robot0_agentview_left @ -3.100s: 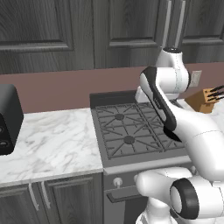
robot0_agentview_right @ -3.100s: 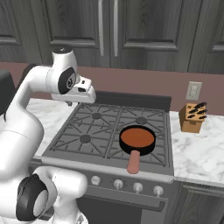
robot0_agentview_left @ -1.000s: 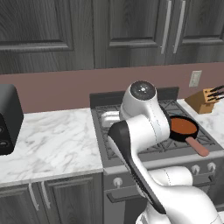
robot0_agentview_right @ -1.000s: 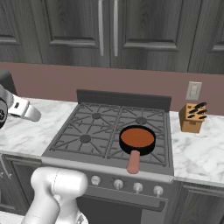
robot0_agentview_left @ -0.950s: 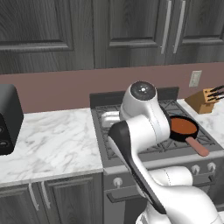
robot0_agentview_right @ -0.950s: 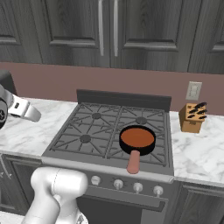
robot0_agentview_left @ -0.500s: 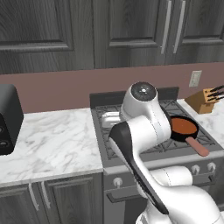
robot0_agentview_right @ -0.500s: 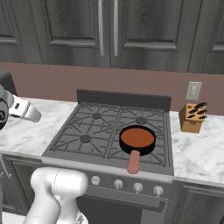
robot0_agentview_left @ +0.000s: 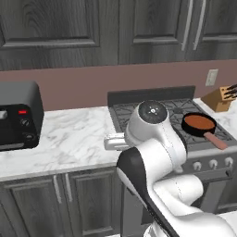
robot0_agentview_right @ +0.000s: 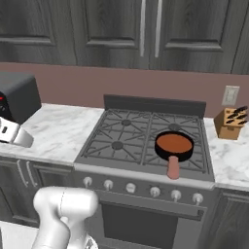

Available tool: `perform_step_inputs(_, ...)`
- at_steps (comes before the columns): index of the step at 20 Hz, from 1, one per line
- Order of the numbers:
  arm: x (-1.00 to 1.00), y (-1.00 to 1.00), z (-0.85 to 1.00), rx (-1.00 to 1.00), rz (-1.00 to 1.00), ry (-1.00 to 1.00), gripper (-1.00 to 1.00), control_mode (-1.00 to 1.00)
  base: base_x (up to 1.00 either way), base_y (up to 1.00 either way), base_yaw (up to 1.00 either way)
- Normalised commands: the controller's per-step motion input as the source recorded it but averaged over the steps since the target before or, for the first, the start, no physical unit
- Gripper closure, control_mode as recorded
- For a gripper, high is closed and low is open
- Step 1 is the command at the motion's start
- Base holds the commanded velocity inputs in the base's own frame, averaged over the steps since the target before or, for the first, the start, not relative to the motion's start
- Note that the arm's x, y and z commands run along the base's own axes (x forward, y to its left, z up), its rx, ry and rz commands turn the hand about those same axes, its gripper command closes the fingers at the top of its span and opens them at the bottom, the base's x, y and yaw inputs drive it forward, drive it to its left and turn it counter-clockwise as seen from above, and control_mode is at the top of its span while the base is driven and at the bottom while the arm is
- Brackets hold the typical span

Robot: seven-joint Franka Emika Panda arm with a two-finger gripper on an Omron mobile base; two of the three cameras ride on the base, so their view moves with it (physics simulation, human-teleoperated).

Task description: Retrieve the chicken drumstick from the fridge and place it on the saucepan with marinade on the stove.

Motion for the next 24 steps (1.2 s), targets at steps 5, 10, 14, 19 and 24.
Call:
perform_step_inputs(5,0.00,0.00,0.00,0.00,0.00,0.00,-1.00,1.00,-0.37,1.00,0.00)
perform_step_inputs(10,0.00,0.00,0.00,0.00,0.00,0.00,-1.00,1.00,-0.01,1.00,-0.01)
perform_step_inputs(14,0.00,0.00,0.00,0.00,0.00,0.00,-1.00,1.00,-0.24,1.00,-0.05)
perform_step_inputs(19,0.00,0.00,0.00,0.00,0.00,0.00,-1.00,1.00,-0.93,1.00,-0.10)
perform_step_inputs(24,0.00,0.00,0.00,0.00,0.00,0.00,-1.00,1.00,-1.00,0.93,-0.06)
